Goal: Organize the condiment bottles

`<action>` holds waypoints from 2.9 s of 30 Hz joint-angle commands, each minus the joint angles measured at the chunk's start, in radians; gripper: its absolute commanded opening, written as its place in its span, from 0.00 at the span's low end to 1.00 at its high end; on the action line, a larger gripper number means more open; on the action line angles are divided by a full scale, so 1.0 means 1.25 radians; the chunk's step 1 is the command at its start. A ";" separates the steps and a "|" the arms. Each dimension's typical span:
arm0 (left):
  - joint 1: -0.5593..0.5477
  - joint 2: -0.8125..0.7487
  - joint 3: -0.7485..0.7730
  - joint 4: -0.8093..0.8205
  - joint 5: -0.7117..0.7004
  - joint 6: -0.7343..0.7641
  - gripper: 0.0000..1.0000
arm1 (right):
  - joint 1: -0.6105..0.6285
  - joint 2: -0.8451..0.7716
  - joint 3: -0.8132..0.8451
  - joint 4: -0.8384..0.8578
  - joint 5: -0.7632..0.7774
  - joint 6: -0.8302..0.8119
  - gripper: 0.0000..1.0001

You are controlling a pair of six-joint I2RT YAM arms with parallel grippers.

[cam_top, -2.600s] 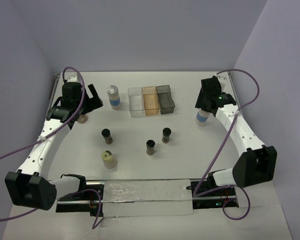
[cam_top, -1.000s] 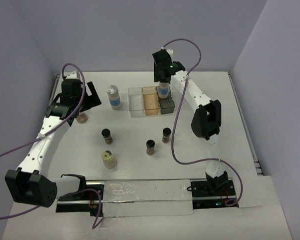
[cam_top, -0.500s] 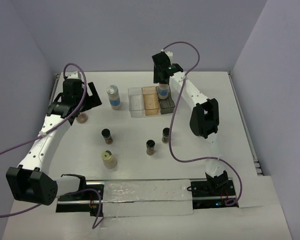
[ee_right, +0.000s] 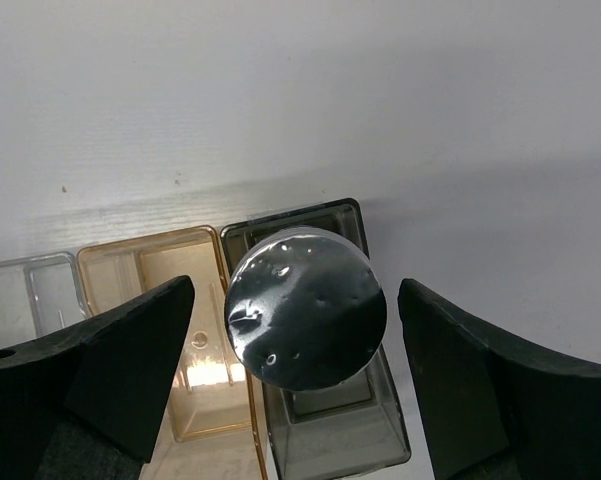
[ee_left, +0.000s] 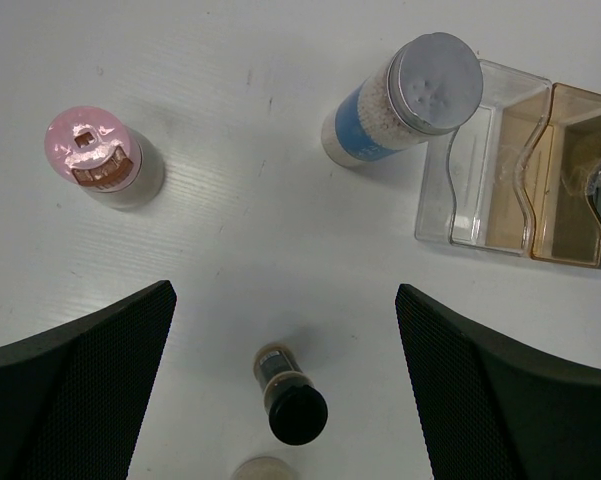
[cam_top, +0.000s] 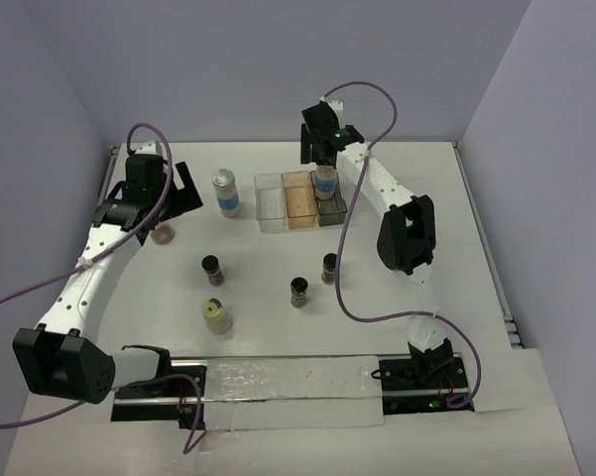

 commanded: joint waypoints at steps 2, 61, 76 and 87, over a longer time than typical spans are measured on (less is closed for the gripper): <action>-0.003 0.004 0.044 -0.014 -0.003 0.002 1.00 | 0.000 -0.108 0.013 -0.001 0.011 -0.006 0.91; -0.117 0.623 0.549 -0.112 -0.129 0.004 0.93 | 0.069 -0.575 -0.351 0.037 0.038 -0.022 1.00; -0.131 0.657 0.561 -0.111 -0.141 0.010 0.78 | 0.069 -0.574 -0.351 0.036 0.040 -0.025 1.00; -0.133 0.639 0.565 -0.118 -0.139 0.025 0.14 | 0.067 -0.590 -0.365 0.042 0.047 -0.028 1.00</action>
